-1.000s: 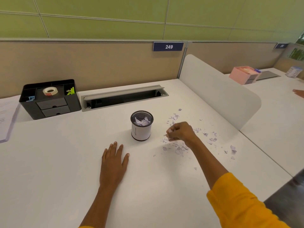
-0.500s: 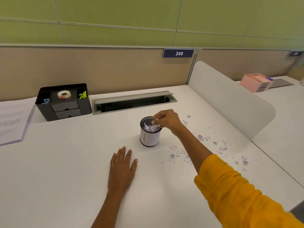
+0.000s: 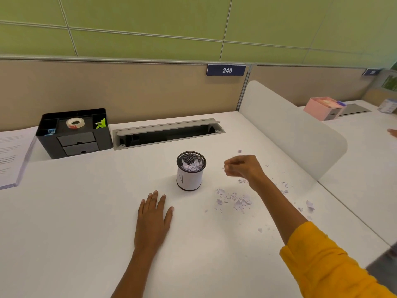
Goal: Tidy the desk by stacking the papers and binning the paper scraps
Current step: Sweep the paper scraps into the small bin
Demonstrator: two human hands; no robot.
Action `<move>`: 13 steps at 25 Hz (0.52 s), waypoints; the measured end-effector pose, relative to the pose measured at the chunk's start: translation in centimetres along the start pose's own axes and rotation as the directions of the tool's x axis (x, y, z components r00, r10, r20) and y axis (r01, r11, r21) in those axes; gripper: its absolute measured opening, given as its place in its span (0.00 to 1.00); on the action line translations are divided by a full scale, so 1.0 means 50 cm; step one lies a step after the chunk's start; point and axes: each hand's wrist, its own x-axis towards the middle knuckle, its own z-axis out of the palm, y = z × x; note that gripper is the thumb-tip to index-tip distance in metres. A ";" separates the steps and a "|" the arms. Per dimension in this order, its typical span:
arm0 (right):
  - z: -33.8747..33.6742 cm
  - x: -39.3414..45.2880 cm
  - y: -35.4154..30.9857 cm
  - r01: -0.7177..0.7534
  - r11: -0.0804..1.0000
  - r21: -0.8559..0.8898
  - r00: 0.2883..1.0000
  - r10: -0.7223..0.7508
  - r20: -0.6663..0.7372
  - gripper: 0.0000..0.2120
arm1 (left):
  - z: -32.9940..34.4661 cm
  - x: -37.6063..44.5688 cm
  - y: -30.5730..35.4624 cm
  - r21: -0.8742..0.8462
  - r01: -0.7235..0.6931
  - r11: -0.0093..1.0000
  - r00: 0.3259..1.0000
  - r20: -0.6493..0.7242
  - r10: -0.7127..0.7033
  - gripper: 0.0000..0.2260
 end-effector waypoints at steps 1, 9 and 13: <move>-0.018 -0.004 0.023 -0.044 0.999 -0.013 0.999 0.044 -0.020 0.07 | 0.001 0.001 0.000 0.003 -0.005 1.000 1.000 -0.005 0.005 0.26; -0.072 -0.039 0.131 -0.266 0.763 -0.589 0.954 0.296 -0.048 0.28 | 0.005 0.001 -0.001 0.018 -0.019 1.000 0.999 -0.030 0.019 0.28; -0.035 -0.041 0.141 -0.163 0.762 -0.627 0.978 0.209 0.001 0.24 | 0.004 0.001 0.000 0.017 -0.019 1.000 0.999 -0.028 0.019 0.28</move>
